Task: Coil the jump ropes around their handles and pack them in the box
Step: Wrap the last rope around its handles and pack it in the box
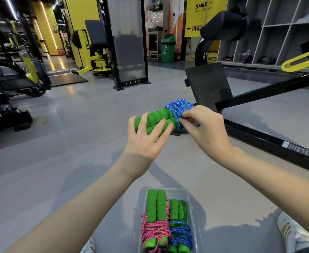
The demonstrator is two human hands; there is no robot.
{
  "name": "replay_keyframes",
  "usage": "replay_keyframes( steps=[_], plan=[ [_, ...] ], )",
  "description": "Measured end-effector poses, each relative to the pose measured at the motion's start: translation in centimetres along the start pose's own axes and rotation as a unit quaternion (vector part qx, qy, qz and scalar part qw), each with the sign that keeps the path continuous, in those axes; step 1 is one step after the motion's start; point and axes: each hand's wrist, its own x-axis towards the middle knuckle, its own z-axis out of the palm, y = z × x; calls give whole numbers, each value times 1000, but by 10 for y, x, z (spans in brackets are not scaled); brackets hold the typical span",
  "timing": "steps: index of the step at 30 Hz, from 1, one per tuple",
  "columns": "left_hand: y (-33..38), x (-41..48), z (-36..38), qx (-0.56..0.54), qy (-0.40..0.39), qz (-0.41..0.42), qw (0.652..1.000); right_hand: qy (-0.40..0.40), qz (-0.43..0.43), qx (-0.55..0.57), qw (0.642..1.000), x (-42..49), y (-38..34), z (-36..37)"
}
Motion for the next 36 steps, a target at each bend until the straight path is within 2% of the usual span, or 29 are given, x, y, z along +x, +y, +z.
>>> replay_keyframes(
  steps=[4,8,12,19,24,31,34,36],
  plan=[
    [0,0,0,-3,0,-5,1000,16,36,35,999,1,-5,-1],
    [2,-1,0,-6,-6,-15,1000,-7,158,128,979,4,-6,-4],
    [2,3,-3,-6,-20,-21,1000,43,46,57,996,2,-4,2],
    [1,9,-7,5,-37,-25,999,17,-21,3,1000,-4,-6,7],
    [4,8,-7,11,-41,-15,999,31,31,-5,999,-6,-12,10],
    [1,8,-7,9,-27,-24,999,33,123,100,987,-1,-17,8],
    [1,8,-6,9,-22,-16,1000,16,99,93,991,1,-14,8],
    [0,6,-6,15,-20,-9,1000,-25,79,87,993,4,-11,7]
  ],
)
